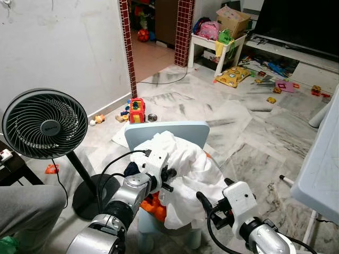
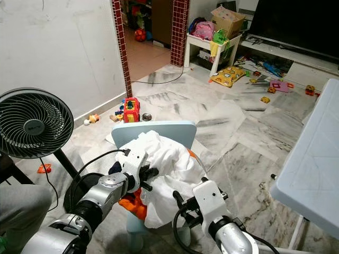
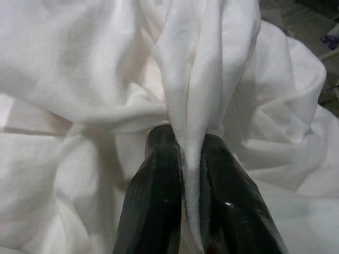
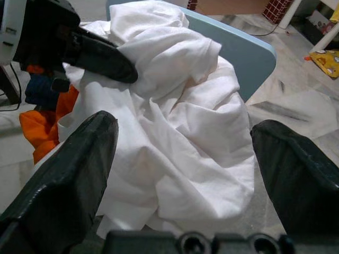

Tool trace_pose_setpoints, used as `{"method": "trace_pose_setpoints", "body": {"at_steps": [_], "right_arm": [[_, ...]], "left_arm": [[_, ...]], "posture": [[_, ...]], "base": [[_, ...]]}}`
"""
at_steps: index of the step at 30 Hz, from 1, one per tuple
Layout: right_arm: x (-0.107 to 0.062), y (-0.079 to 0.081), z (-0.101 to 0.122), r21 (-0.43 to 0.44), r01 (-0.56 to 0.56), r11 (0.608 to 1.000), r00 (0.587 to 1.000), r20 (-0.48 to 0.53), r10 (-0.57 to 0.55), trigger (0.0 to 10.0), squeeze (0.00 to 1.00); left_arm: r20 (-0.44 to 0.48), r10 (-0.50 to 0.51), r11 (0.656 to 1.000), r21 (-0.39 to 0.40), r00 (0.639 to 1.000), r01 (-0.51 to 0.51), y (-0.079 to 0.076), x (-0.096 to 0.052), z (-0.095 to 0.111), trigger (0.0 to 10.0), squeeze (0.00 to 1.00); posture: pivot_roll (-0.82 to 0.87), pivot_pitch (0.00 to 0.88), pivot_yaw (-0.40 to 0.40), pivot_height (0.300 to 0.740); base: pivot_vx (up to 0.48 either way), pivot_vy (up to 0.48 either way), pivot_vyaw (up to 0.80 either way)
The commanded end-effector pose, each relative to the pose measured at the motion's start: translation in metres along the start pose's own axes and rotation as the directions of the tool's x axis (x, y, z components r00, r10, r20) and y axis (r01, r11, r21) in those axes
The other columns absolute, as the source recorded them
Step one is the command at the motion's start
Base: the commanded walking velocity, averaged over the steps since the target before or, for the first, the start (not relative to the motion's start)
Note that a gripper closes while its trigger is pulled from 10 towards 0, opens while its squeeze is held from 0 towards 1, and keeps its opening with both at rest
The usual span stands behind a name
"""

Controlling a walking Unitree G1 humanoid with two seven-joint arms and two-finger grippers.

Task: Hang hanger

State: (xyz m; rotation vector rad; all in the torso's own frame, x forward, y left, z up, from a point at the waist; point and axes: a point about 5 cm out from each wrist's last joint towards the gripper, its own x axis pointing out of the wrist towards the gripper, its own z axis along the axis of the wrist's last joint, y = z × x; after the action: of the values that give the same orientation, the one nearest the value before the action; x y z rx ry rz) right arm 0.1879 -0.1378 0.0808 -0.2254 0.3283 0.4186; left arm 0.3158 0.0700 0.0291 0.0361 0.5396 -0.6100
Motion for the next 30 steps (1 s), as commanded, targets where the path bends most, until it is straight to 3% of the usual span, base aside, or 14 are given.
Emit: {"method": "trace_pose_setpoints", "body": {"at_steps": [1, 11, 14, 15, 17, 18, 20, 21, 22, 23, 24, 26, 27, 30], "right_arm": [[0.0, -0.003, 0.002, -0.004, 0.007, 1.0, 1.0, -0.003, -0.007, 10.0, 0.0], [0.0, -0.007, -0.002, -0.002, 0.008, 1.0, 1.0, -0.016, -0.008, 10.0, 0.0], [0.001, -0.006, -0.003, -0.006, 0.004, 1.0, 1.0, -0.018, -0.004, 10.0, 0.0], [0.001, -0.006, -0.003, -0.006, 0.004, 1.0, 1.0, -0.018, -0.004, 10.0, 0.0], [0.002, -0.006, -0.003, -0.01, 0.001, 1.0, 1.0, -0.018, -0.002, 10.0, 0.0], [0.002, -0.007, -0.003, -0.013, 0.001, 1.0, 1.0, -0.019, -0.001, 10.0, 0.0], [0.002, -0.007, -0.003, -0.016, 0.003, 1.0, 1.0, -0.021, -0.003, 10.0, 0.0], [0.002, -0.007, -0.003, -0.016, 0.003, 1.0, 1.0, -0.021, -0.003, 10.0, 0.0], [0.002, -0.007, -0.003, -0.017, 0.003, 1.0, 1.0, -0.021, -0.004, 10.0, 0.0], [0.002, -0.007, -0.003, -0.017, 0.003, 1.0, 1.0, -0.021, -0.004, 10.0, 0.0], [0.002, -0.007, -0.003, -0.02, 0.009, 1.0, 1.0, -0.024, -0.01, 10.0, 0.0], [0.001, -0.008, -0.005, -0.022, 0.016, 1.0, 0.999, -0.029, -0.017, 10.0, 0.0], [-0.001, -0.009, -0.007, -0.022, 0.022, 1.0, 0.999, -0.036, -0.023, 10.0, 0.0], [-0.002, -0.009, -0.007, -0.023, 0.025, 0.999, 0.999, -0.04, -0.026, 10.0, 0.0]], "left_arm": [[0.049, 0.028, 0.999, 0.04, 0.998, -0.03, 0.004, 0.001, 0.014, 0.0, 0.0], [0.219, 0.22, 0.956, 0.145, 0.951, -0.255, 0.033, -0.013, 0.04, 0.0, 0.0], [0.242, 0.211, 0.926, 0.261, 0.947, -0.273, 0.037, -0.015, 0.046, 0.0, 0.0], [0.242, 0.211, 0.926, 0.261, 0.947, -0.273, 0.037, -0.015, 0.046, 0.0, 0.0], [0.248, 0.185, 0.882, 0.386, 0.951, -0.272, 0.037, -0.016, 0.05, 0.0, 0.0], [0.205, 0.128, 0.848, 0.484, 0.97, -0.214, 0.03, -0.013, 0.047, 0.0, 0.0], [0.11, 0.055, 0.814, 0.57, 0.992, -0.109, 0.02, -0.008, 0.036, 0.5, 0.0], [0.11, 0.055, 0.814, 0.57, 0.992, -0.109, 0.02, -0.008, 0.036, 0.5, 0.0], [0.067, 0.033, 0.815, 0.575, 0.997, -0.066, 0.017, -0.006, 0.03, 6.9, 0.0], [0.067, 0.033, 0.815, 0.575, 0.997, -0.066, 0.017, -0.006, 0.03, 6.9, 0.0], [0.005, 0.007, 0.791, 0.612, 1.0, -0.009, 0.012, -0.005, 0.021, 10.0, 0.0], [0.0, 0.003, 0.788, 0.616, 1.0, -0.003, 0.011, -0.005, 0.02, 10.0, 0.0], [0.027, 0.019, 0.8, 0.6, 0.999, -0.032, 0.013, -0.006, 0.021, 10.0, 1.0], [0.052, 0.017, 0.804, 0.593, 0.999, -0.045, 0.014, -0.007, 0.024, 10.0, 1.0]], "posture": [[-0.03, 0.0, -0.018, 0.74], [-0.02, 0.0, -0.022, 0.74], [-0.02, 0.0, -0.025, 0.74], [-0.02, 0.0, -0.025, 0.74], [-0.02, 0.0, -0.025, 0.74], [-0.01, 0.0, -0.024, 0.74], [-0.01, 0.0, -0.026, 0.74], [-0.01, 0.0, -0.026, 0.74], [-0.02, 0.0, -0.022, 0.74], [-0.02, 0.0, -0.022, 0.74], [-0.03, 0.0, -0.018, 0.74], [-0.03, 0.0, -0.016, 0.74], [-0.03, 0.0, -0.014, 0.74], [-0.03, 0.0, -0.014, 0.74]], "base": [[0.0, 0.0, 0.0], [0.0, 0.0, 0.0], [0.0, 0.0, 0.0], [0.0, 0.0, 0.0], [0.0, 0.0, 0.0], [0.0, 0.0, 0.0], [0.0, 0.0, 0.0], [0.0, 0.0, 0.0], [0.0, 0.0, 0.0], [0.0, 0.0, 0.0], [0.0, 0.0, 0.0], [0.0, 0.0, 0.0], [0.0, 0.0, 0.0], [0.0, 0.0, 0.0]]}}
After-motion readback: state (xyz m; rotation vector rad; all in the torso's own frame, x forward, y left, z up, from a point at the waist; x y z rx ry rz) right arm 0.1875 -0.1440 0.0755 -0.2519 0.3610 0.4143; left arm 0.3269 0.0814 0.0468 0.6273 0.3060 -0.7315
